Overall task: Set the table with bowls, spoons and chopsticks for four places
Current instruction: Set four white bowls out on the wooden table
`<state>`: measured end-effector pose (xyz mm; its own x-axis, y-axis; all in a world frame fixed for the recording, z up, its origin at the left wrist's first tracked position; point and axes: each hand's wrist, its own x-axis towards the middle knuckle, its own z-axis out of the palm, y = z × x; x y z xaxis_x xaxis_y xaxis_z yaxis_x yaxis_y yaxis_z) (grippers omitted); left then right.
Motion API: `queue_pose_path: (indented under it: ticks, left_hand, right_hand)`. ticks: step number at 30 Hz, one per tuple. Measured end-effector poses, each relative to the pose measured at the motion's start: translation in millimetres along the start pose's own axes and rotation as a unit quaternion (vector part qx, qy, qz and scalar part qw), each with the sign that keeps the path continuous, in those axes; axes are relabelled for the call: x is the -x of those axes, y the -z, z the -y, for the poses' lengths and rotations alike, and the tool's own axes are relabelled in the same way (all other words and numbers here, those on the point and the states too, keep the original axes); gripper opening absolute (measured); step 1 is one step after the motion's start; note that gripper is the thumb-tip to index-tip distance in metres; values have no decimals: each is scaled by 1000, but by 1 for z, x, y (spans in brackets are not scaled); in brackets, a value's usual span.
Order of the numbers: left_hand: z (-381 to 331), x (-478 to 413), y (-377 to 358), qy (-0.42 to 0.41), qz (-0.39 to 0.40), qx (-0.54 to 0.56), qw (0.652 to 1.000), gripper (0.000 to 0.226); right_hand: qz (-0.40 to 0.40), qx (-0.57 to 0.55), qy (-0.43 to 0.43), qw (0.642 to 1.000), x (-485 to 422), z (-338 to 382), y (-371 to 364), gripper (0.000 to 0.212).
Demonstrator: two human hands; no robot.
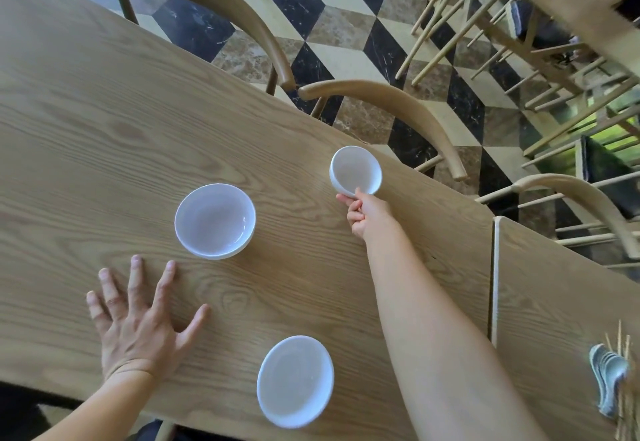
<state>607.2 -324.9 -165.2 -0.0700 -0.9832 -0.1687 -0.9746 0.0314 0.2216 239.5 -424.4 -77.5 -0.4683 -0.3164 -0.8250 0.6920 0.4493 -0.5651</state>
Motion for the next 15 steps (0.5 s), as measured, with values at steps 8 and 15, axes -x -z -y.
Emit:
queue_pose_path:
  ticks: [8, 15]
  left_hand:
    - [0, 0, -1, -2, -8, 8, 1000, 96]
    - [-1, 0, 2, 5, 10, -3, 1000, 97]
  right_hand:
    - [31, -40, -1, 999, -5, 1, 0, 14]
    - [47, 94, 15, 994, 35, -26, 32, 14]
